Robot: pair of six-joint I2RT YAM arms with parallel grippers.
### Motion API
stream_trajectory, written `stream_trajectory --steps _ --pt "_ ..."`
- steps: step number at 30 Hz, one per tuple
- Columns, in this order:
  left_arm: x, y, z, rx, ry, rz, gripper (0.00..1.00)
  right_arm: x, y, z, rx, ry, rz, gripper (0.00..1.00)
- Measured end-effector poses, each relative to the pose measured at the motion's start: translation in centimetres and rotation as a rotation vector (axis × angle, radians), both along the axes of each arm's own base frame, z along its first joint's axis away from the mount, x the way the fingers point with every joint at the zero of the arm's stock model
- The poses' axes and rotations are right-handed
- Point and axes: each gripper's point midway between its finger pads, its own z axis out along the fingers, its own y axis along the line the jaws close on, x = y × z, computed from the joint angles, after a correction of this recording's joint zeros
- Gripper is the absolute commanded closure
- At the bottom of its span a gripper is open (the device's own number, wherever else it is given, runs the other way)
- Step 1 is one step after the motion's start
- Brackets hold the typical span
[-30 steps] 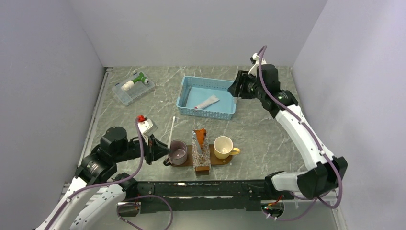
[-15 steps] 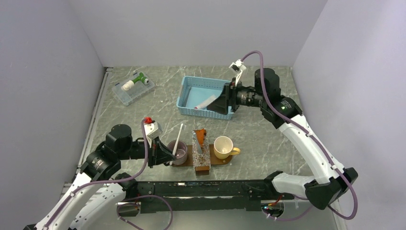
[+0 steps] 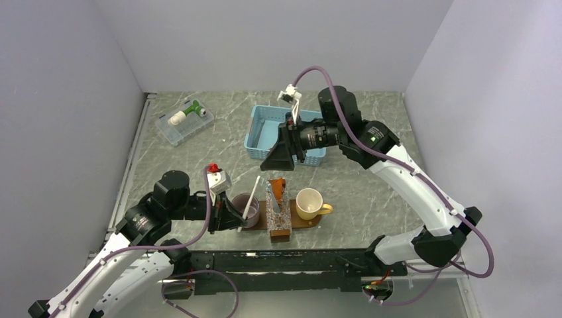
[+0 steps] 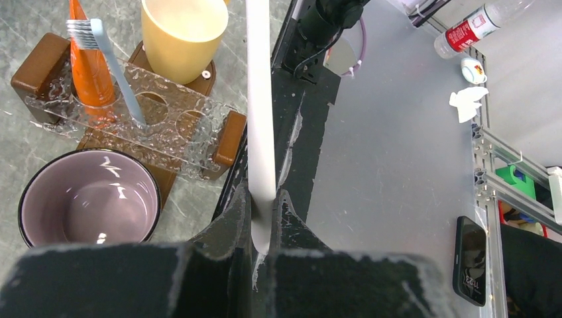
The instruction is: Prepare toiletry sets of a toothbrush and toothpaste on the tray
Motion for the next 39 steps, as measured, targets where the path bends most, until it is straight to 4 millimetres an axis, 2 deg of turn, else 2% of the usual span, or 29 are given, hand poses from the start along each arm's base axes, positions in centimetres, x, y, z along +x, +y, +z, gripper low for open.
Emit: stream_trajectory --steps 8,13,17,27,32,36,39 --pt "-0.2 -0.1 0.0 0.001 0.002 -0.010 1.00 -2.8 1.6 -2.2 -0.094 0.063 0.098 0.37" --pt "-0.2 -0.1 0.0 0.001 0.002 -0.012 1.00 -4.1 2.4 -4.2 -0.163 0.091 0.143 0.41" --pt "-0.3 -0.1 -0.1 0.002 0.003 -0.016 1.00 -5.0 2.6 -4.6 -0.180 0.090 0.167 0.45" --pt "-0.3 -0.2 -0.1 0.002 0.003 -0.018 1.00 -4.8 2.6 -4.8 -0.191 0.078 0.156 0.60" --pt "-0.4 -0.2 -0.1 0.003 0.005 -0.021 1.00 -4.7 2.6 -4.9 -0.194 0.071 0.148 0.74" --pt "-0.3 -0.3 -0.2 0.008 0.010 -0.023 0.99 -4.4 2.6 -5.1 -0.201 0.055 0.135 0.97" --pt "-0.3 -0.3 -0.3 0.011 0.013 -0.022 0.81 -4.2 2.5 -5.3 -0.209 0.055 0.128 1.00"
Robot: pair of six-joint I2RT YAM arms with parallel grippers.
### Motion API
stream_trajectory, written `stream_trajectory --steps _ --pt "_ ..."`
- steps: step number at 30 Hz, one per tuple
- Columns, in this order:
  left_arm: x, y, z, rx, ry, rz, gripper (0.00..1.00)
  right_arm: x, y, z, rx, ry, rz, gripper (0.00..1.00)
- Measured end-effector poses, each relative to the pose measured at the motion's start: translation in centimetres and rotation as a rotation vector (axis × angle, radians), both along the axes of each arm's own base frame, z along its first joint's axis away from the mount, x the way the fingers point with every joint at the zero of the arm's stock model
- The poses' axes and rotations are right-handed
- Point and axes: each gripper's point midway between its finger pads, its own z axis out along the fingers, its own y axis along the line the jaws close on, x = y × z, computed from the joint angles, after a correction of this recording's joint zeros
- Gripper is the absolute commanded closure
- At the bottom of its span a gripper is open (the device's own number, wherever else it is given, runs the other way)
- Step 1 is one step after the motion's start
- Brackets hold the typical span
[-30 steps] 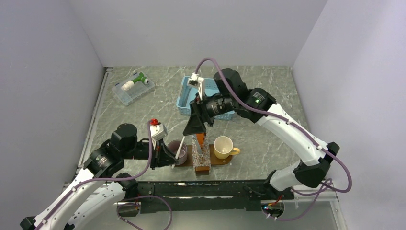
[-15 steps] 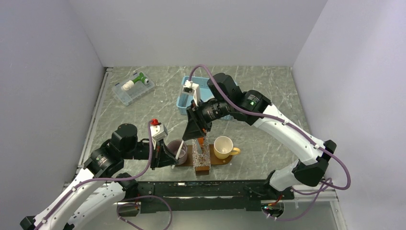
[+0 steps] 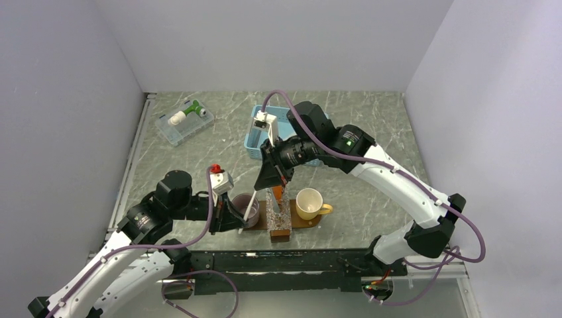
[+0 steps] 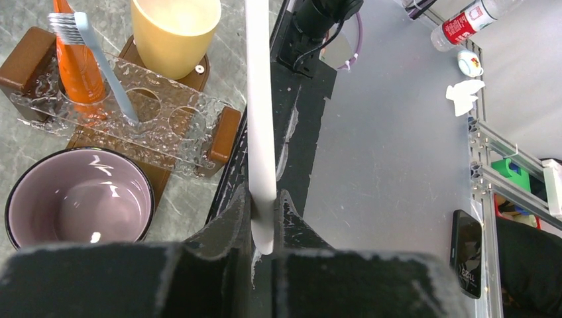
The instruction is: Prepare toiletry sets of a toothbrush and toothpaste on the tray
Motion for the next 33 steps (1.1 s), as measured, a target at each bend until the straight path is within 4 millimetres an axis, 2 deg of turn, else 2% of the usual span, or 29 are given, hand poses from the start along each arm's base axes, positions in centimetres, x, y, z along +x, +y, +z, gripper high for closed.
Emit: stream_trajectory --steps 1,3,4,10,12,19,28,33 --pt "0.0 0.0 0.0 0.001 0.001 0.001 0.78 0.1 0.0 -0.1 -0.002 -0.002 -0.003 1.00" --pt "0.0 0.0 0.0 0.002 0.000 0.003 0.59 0.1 0.0 -0.1 -0.002 -0.004 -0.006 1.00" --pt "0.1 0.0 0.0 0.002 -0.002 0.006 0.53 0.0 -0.1 -0.1 -0.003 -0.004 -0.005 1.00" --pt "0.5 0.3 0.1 0.002 -0.027 0.042 0.25 0.2 -1.1 -0.7 -0.035 -0.037 -0.034 1.00" --pt "0.7 0.6 0.2 0.005 -0.045 0.067 0.02 0.3 -1.7 -1.1 -0.057 -0.050 -0.051 1.00" --pt "2.2 1.6 0.4 0.014 -0.104 0.181 0.01 0.9 -4.1 -2.8 -0.159 -0.091 -0.132 1.00" --pt "3.3 2.0 -0.1 0.047 -0.107 0.241 0.01 0.7 -7.2 -2.0 -0.225 -0.226 -0.246 1.00" --pt "3.6 2.1 -0.2 0.054 -0.108 0.255 0.01 0.3 -7.7 -3.0 -0.293 -0.311 -0.308 1.00"
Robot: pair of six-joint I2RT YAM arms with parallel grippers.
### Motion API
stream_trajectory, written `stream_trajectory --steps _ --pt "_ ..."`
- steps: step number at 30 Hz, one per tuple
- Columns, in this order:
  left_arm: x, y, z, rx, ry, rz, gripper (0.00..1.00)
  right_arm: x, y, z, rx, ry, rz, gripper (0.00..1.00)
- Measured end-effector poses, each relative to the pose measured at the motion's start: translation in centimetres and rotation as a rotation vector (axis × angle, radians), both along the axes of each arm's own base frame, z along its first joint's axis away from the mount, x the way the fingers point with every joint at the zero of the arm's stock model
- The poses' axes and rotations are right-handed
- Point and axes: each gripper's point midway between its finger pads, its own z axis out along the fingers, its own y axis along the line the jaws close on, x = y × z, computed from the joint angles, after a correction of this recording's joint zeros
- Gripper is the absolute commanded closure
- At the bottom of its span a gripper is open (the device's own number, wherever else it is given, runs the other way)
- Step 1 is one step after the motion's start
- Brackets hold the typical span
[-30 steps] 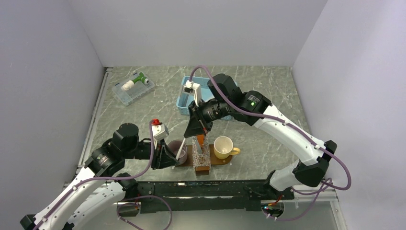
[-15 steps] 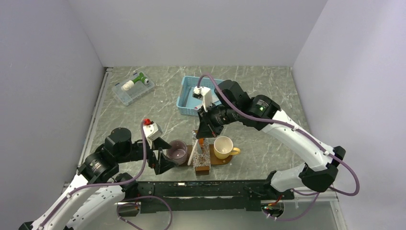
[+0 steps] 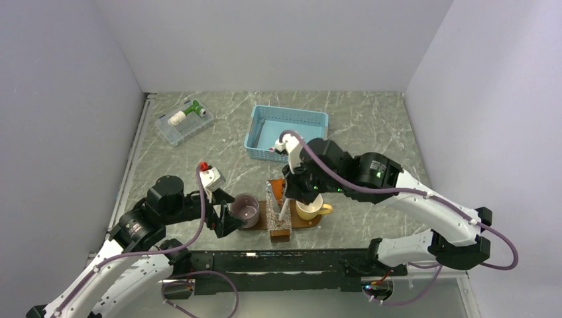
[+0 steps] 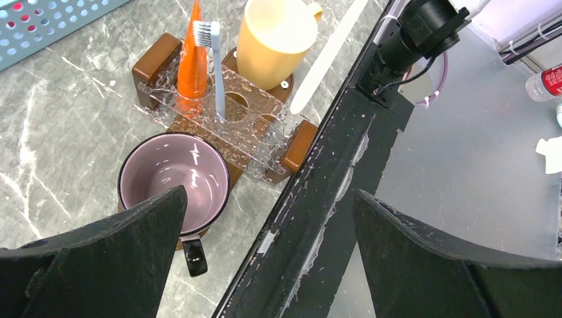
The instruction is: Prepare toiletry sets of a toothbrush and toothpaste on the tray
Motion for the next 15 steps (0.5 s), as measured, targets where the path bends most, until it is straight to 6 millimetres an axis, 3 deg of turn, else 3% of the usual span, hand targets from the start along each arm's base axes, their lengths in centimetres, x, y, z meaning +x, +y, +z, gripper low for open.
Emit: stream_trajectory --steps 5,11,15 --pt "0.0 0.1 -0.2 0.009 0.008 0.005 0.01 -1.0 0.2 -1.7 -0.066 -0.041 -0.033 1.00" --pt "-0.1 0.2 -0.4 0.014 0.012 0.007 0.01 -0.5 0.6 -2.4 -0.099 -0.072 -0.103 1.00" --pt "0.0 0.2 -0.4 0.016 0.011 0.013 0.01 -0.3 1.0 -4.1 -0.140 -0.067 -0.125 1.00"
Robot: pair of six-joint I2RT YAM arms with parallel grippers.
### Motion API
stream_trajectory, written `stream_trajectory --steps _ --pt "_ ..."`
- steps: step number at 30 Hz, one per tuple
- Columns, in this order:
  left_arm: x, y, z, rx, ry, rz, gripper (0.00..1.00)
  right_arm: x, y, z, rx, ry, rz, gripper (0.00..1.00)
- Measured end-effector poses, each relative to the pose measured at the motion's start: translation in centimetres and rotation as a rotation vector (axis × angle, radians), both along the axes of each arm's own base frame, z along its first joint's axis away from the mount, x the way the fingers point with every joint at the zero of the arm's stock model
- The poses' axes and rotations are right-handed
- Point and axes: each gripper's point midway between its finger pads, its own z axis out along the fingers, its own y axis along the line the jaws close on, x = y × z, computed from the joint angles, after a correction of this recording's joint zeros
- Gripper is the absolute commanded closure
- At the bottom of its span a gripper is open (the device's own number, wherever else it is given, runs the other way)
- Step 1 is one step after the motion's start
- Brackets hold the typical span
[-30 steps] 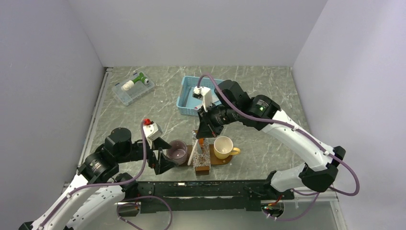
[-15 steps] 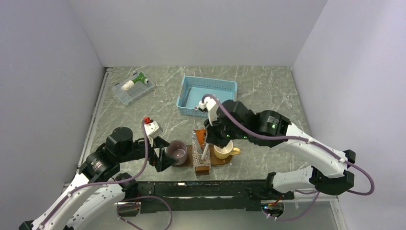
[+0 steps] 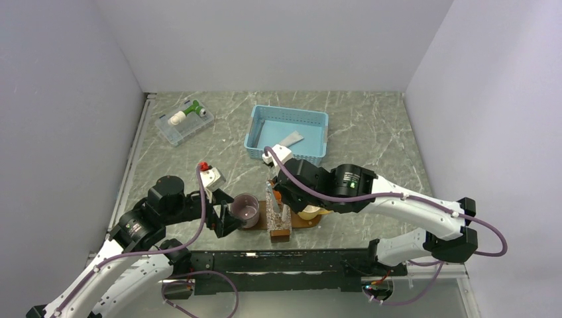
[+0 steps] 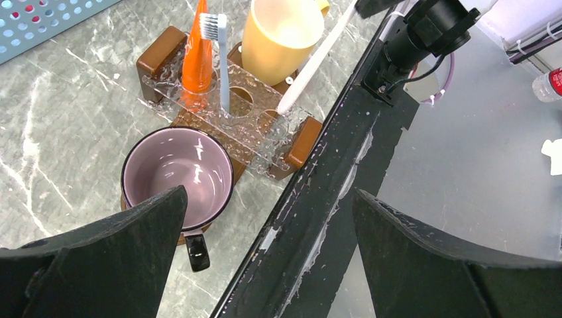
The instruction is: Prepare toiletry sets of a toothbrush and toothpaste on the tray
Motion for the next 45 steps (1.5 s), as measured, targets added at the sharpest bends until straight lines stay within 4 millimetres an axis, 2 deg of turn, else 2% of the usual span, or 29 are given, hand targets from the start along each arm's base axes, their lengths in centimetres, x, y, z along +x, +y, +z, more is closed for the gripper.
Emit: stream_trajectory --steps 10,27,37,45 --pt "0.0 0.0 -0.1 0.003 0.003 0.001 0.01 -0.1 0.8 -2.1 0.006 0.027 -0.016 1.00" --pt "0.0 0.2 -0.3 0.011 0.008 0.008 0.01 -0.2 0.8 -5.3 0.010 0.053 -0.054 1.00" --pt "0.1 0.1 -0.4 0.016 0.014 0.008 0.01 0.2 1.0 -6.0 0.026 0.042 -0.081 1.00" --pt "0.1 0.1 -0.5 0.018 0.016 0.008 0.01 0.3 1.0 -5.8 0.040 0.035 -0.090 1.00"
